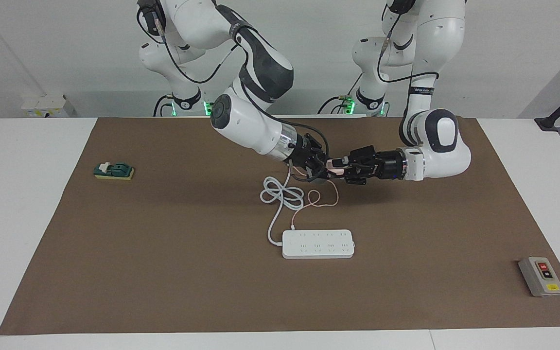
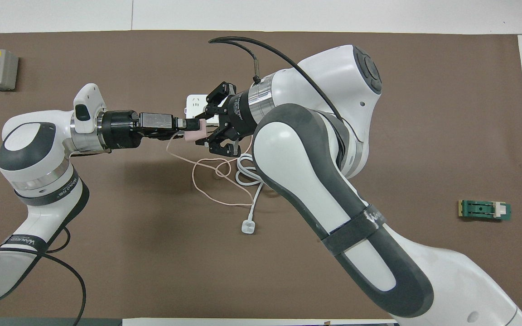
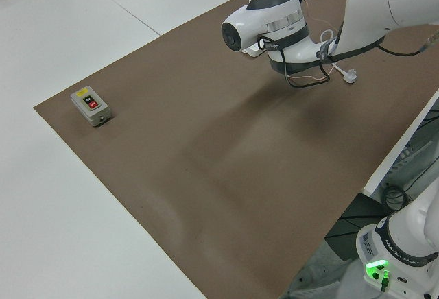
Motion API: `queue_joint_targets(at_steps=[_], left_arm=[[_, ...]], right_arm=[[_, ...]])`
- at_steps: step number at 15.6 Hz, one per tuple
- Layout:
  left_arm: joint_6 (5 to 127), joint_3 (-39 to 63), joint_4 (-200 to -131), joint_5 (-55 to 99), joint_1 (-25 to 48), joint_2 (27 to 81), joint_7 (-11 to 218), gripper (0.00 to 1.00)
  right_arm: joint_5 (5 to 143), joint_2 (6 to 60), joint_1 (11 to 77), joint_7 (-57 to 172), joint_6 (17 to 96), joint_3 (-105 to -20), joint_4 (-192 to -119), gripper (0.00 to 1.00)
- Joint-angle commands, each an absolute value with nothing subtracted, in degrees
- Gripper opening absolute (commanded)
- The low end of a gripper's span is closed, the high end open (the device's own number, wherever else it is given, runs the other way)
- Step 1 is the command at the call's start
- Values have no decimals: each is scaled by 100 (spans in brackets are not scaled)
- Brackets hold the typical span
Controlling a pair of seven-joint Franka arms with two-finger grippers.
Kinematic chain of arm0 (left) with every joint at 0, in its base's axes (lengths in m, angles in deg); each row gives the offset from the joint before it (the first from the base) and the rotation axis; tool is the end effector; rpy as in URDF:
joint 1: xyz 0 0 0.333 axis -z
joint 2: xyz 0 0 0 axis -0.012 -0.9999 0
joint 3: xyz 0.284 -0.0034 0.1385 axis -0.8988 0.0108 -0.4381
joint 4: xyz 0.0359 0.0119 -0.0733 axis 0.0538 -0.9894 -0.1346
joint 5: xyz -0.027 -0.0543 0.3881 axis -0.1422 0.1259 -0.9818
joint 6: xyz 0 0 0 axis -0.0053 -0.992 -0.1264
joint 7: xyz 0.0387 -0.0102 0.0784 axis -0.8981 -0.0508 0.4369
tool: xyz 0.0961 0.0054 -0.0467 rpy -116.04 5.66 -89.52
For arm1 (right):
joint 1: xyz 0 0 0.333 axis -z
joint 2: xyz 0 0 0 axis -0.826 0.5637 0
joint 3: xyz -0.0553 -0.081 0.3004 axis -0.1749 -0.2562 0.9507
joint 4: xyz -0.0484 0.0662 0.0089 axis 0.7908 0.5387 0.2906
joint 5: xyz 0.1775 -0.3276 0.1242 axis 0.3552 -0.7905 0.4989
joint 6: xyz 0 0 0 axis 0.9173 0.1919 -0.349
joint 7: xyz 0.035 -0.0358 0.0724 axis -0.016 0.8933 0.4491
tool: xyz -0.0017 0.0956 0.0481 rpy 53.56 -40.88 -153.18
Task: Plug charger into power strip
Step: 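Grasp the pink charger with the left gripper from the right gripper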
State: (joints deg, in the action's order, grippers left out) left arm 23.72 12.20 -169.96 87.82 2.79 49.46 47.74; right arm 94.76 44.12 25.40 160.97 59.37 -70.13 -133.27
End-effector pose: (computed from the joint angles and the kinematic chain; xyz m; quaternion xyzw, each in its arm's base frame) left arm 0.5733 -0.1673 0.3857 0.7174 -0.0225 0.0019 0.6963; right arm 0.6052 0.3903 0.4782 -0.6605 0.6303 0.3031 0.2732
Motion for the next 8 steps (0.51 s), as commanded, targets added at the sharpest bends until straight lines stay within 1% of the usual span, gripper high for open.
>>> queue_joint_targets(at_steps=[1, 2, 3, 6, 8], left_arm=[[2223, 1187, -16946, 8886, 283, 4934, 4638, 0], [2223, 1187, -16937, 8886, 283, 4934, 4638, 0], [2223, 1187, -16928, 8886, 274, 4934, 4638, 0], [2214, 1178, -16841, 8886, 265, 4916, 4690, 0], [2231, 1152, -16657, 8851, 257, 4898, 4743, 0]], right_arm=[[9590, 4505, 2563, 16248, 5873, -6998, -13223, 0], [9598, 4497, 2563, 16248, 5882, -6998, -13223, 26], [9572, 4496, 2537, 16292, 5899, -7007, -13223, 99], [9572, 4496, 2571, 16398, 5891, -7007, -13223, 100], [9572, 4496, 2606, 16406, 5891, -6998, -13223, 100]])
